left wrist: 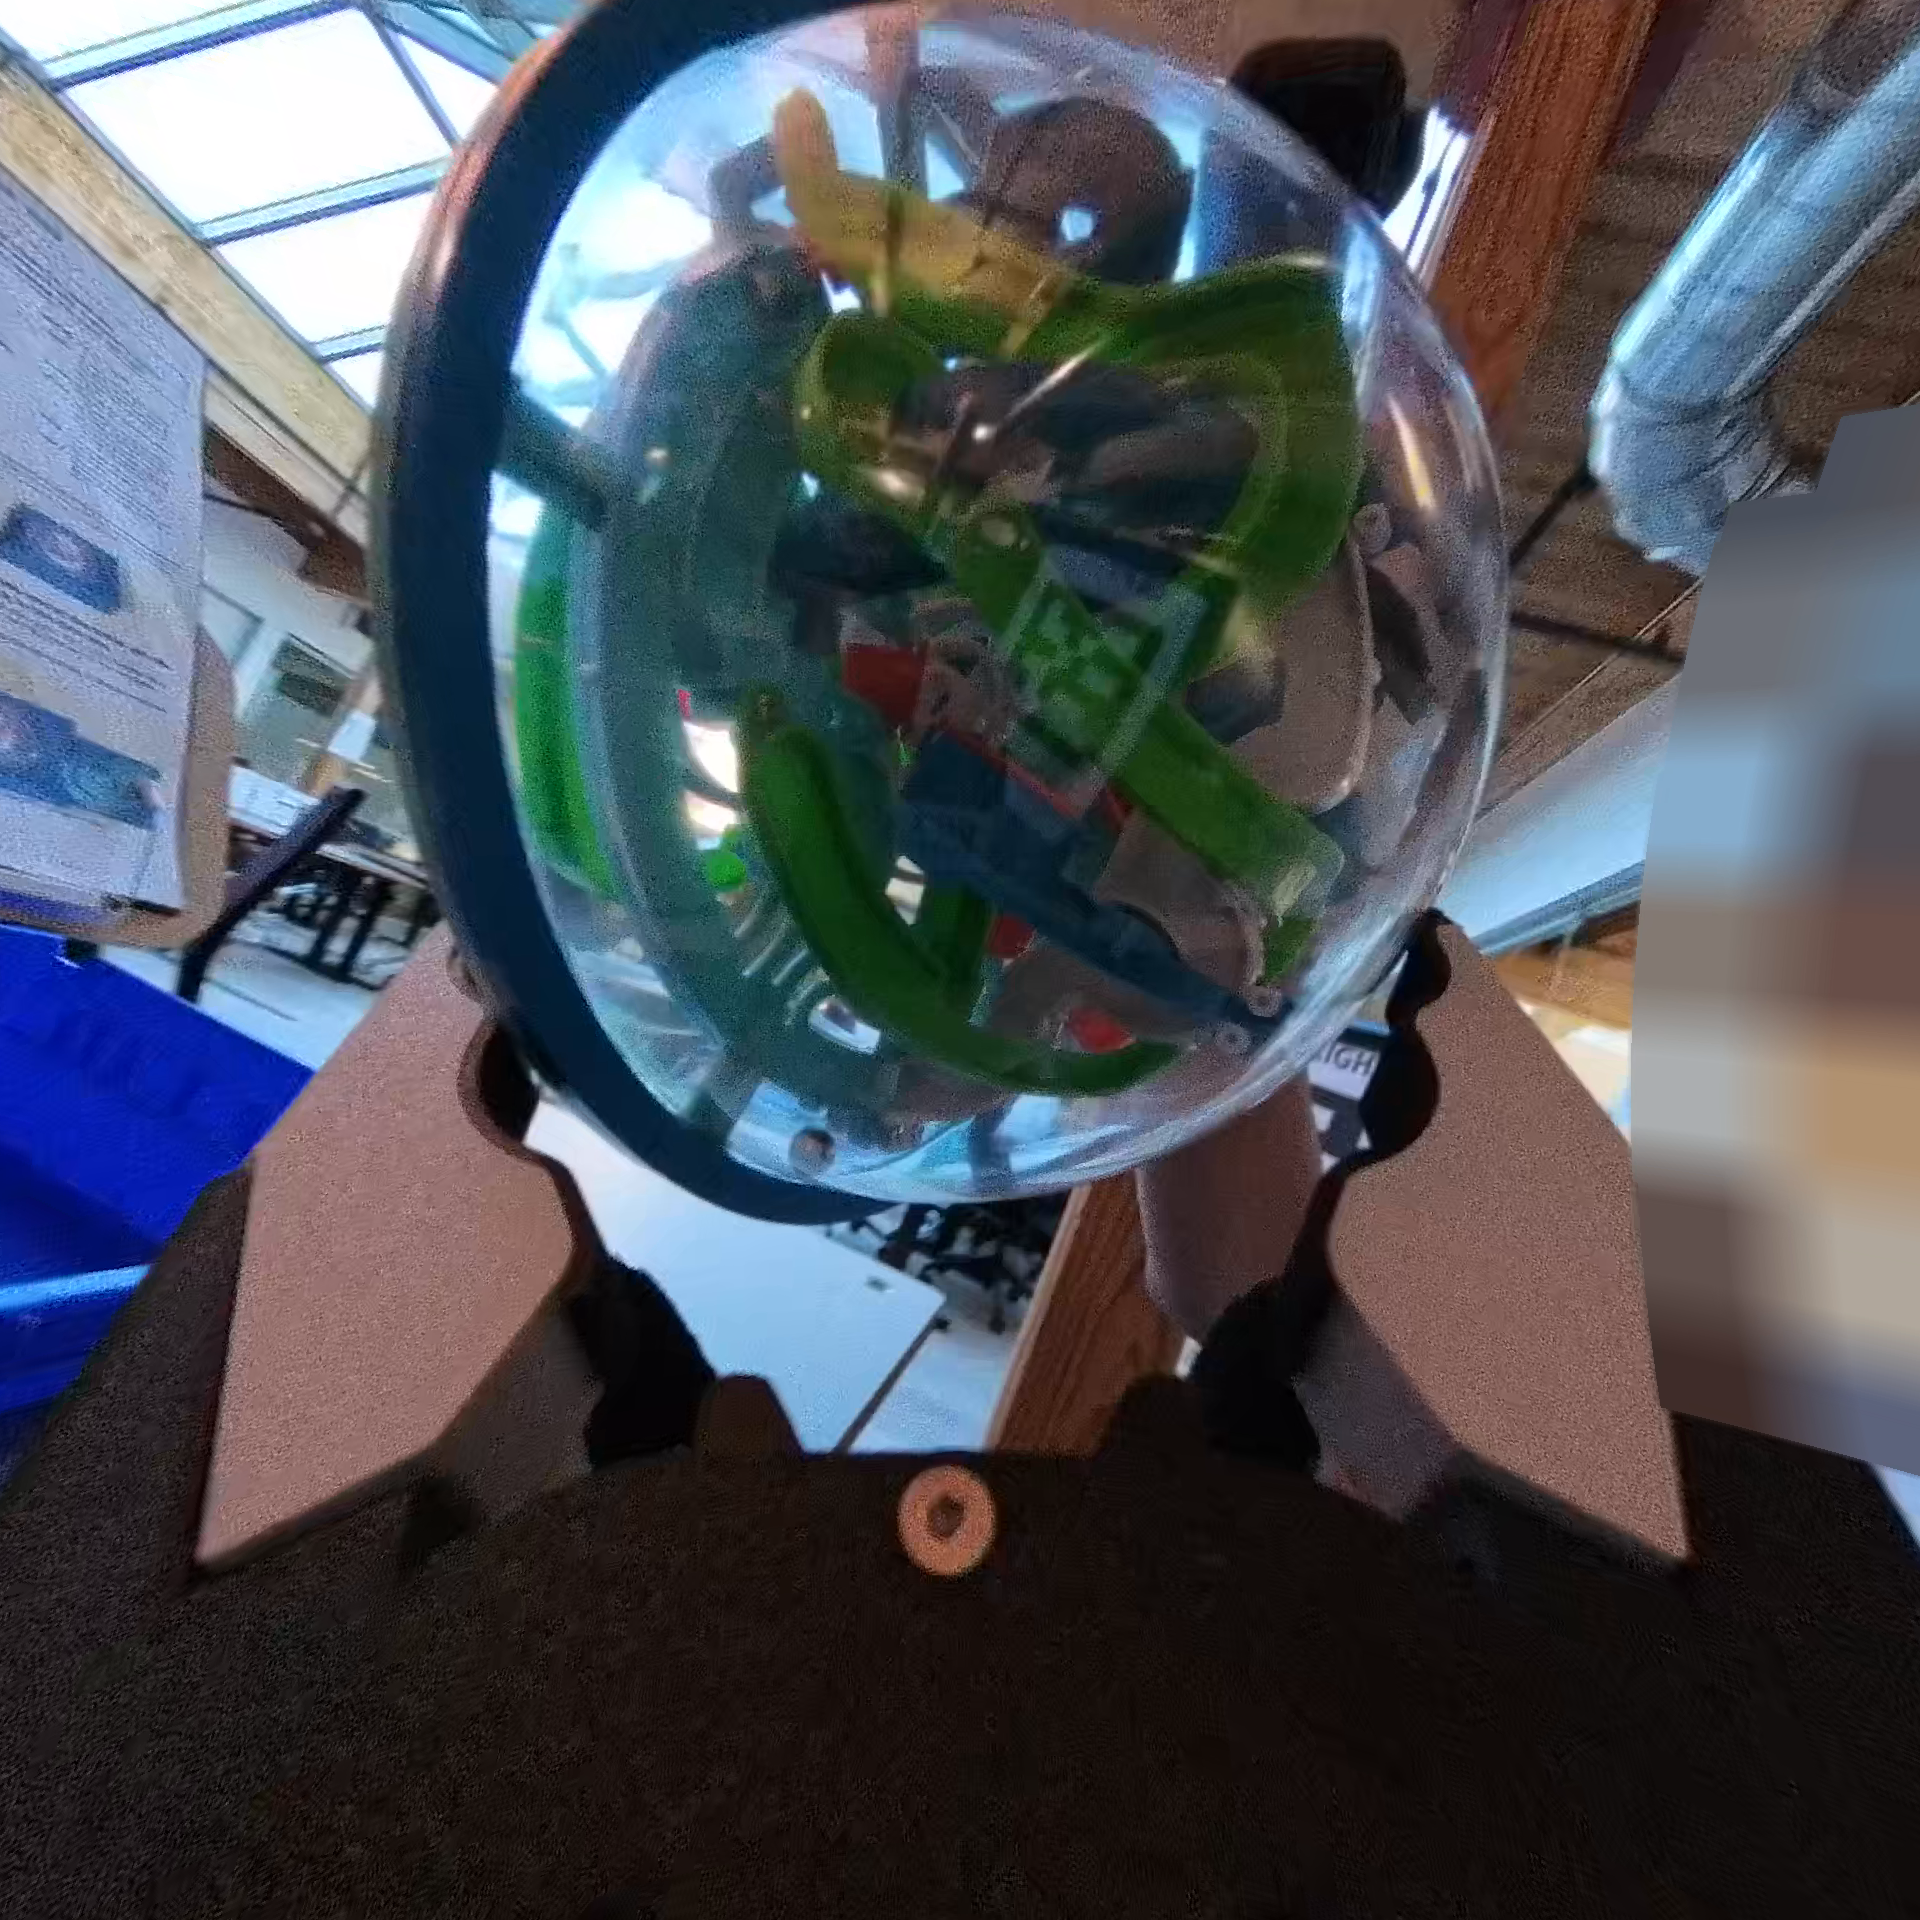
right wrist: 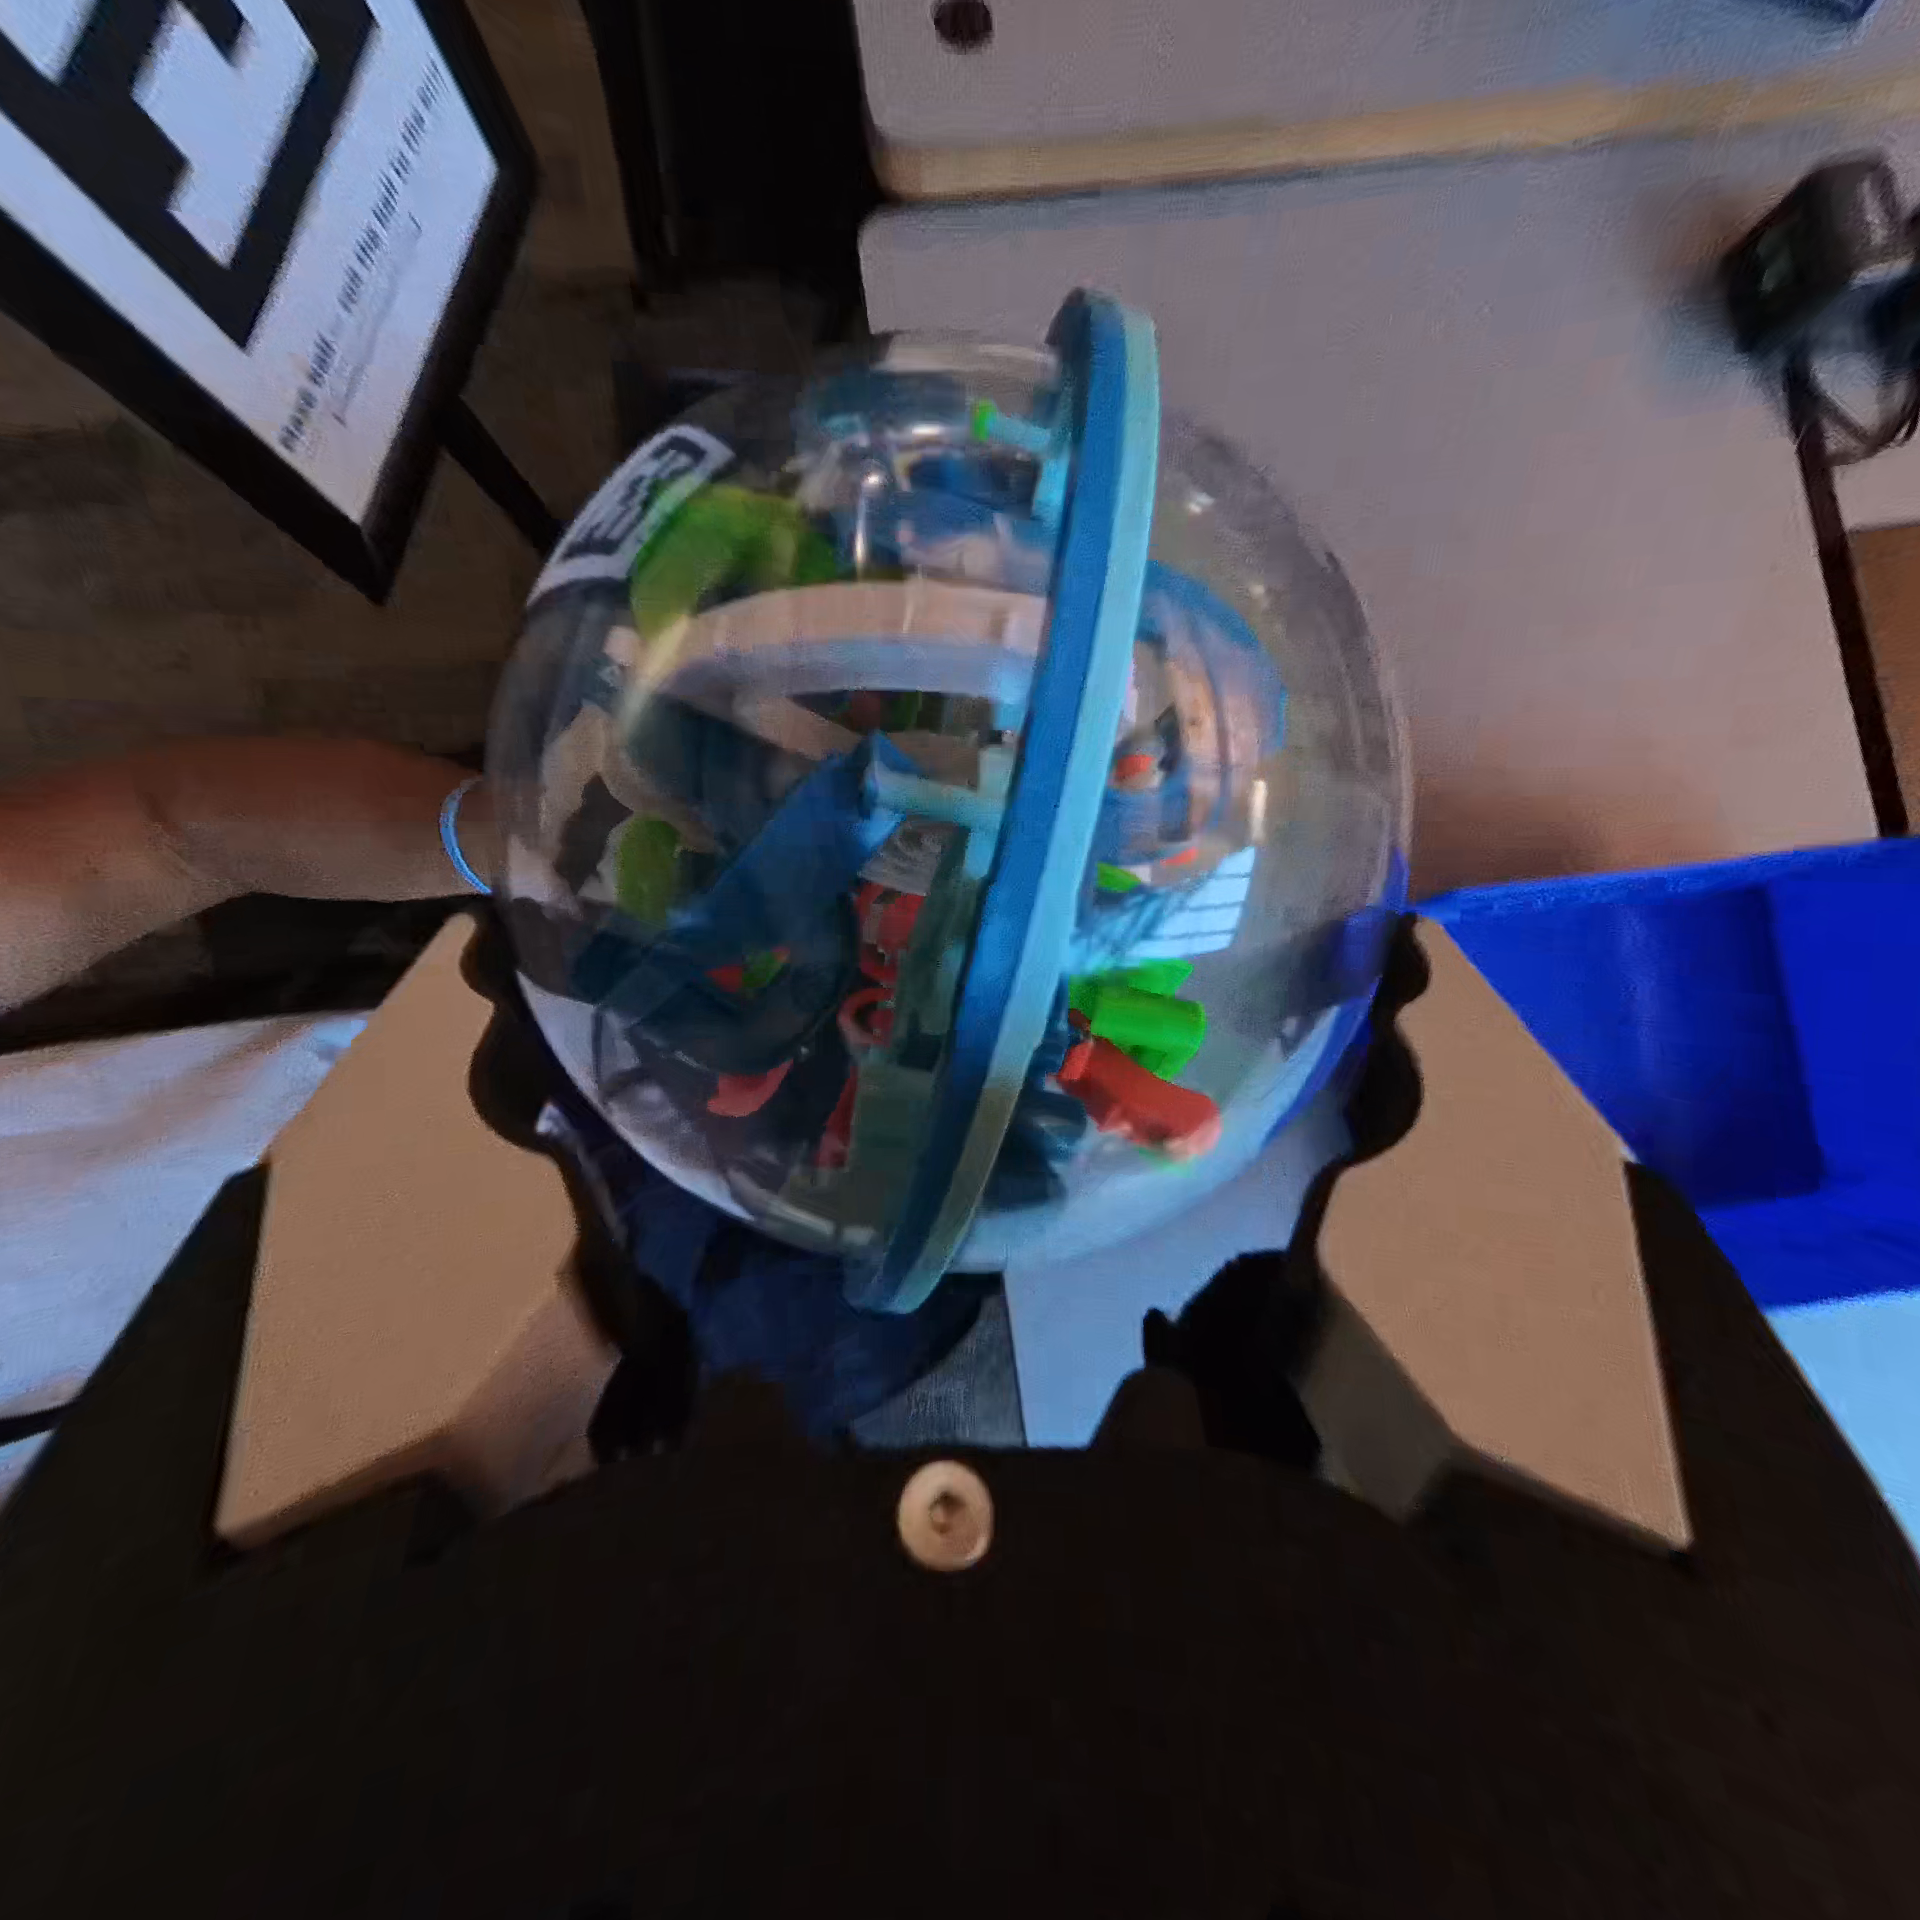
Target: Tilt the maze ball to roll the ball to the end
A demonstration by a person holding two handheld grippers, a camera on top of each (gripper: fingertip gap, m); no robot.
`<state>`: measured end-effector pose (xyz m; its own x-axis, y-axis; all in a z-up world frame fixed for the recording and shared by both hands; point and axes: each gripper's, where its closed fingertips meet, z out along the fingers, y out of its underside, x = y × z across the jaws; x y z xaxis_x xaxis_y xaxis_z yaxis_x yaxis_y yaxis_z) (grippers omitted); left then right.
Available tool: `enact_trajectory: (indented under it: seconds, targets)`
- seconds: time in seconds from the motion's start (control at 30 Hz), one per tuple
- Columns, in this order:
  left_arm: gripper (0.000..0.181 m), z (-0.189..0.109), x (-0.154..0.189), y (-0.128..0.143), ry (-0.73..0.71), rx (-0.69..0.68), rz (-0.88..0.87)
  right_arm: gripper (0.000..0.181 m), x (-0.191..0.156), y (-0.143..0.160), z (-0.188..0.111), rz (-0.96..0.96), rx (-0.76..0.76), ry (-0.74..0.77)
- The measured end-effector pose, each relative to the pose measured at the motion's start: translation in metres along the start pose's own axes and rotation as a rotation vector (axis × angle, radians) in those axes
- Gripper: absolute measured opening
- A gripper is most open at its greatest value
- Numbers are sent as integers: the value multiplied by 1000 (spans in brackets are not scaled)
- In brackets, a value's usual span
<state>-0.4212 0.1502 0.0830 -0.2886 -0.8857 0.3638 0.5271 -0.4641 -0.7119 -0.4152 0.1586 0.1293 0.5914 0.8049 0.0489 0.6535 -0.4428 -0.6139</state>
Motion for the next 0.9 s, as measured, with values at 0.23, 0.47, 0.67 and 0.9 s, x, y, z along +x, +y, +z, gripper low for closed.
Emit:
enact_trajectory:
  seconds: [0.23,0.47,0.67,0.9]
  targets:
    - [159,38,47,-26,-73,-334,356,155,-22,1,-68,-88,687,-29]
    - [159,70,104,-27,-22,-392,750,155,-67,8,-131,-451,888,67]
    - [159,77,138,-23,14,-354,909,155,-101,13,-156,-622,916,121]
    - [159,73,160,-9,46,-391,1131,155,-130,32,-162,-813,1032,193]
